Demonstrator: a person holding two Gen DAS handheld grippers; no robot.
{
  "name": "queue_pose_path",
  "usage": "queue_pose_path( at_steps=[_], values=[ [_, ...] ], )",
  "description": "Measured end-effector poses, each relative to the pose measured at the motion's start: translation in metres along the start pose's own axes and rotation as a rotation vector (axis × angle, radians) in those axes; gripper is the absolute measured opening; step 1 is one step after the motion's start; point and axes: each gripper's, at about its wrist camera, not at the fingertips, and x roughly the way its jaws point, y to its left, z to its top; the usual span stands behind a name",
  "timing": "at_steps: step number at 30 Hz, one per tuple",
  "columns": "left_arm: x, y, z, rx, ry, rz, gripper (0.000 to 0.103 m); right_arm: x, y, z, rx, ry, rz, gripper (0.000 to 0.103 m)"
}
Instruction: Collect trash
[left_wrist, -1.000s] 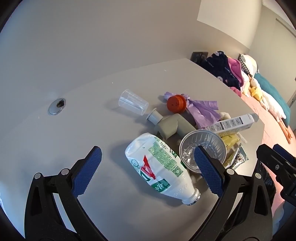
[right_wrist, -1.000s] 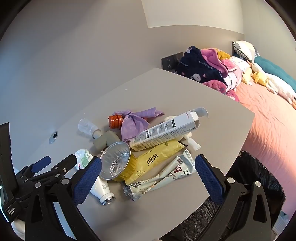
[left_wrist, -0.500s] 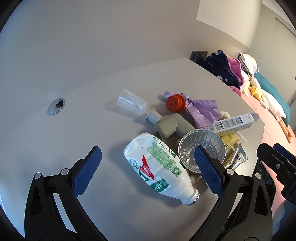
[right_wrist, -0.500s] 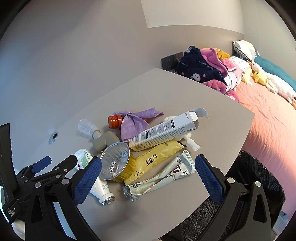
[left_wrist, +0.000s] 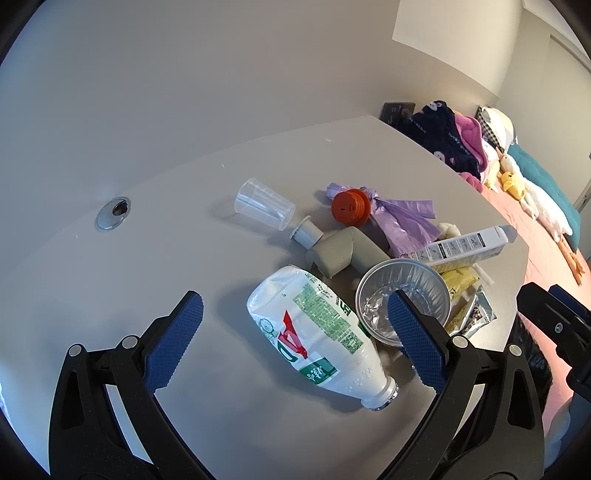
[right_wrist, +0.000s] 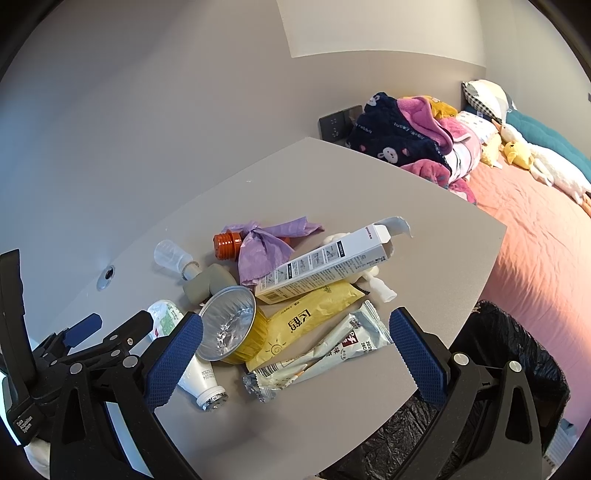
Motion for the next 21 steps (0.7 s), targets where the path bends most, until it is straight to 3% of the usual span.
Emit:
queue_pose_path(
  at_steps=[21],
  values=[
    [0.0054, -0.0024, -0.0009, 0.003, 0.008, 0.005, 0.097, 0.005, 0.0, 0.0022, 0.001, 0.011, 0.009, 0.101]
  ],
)
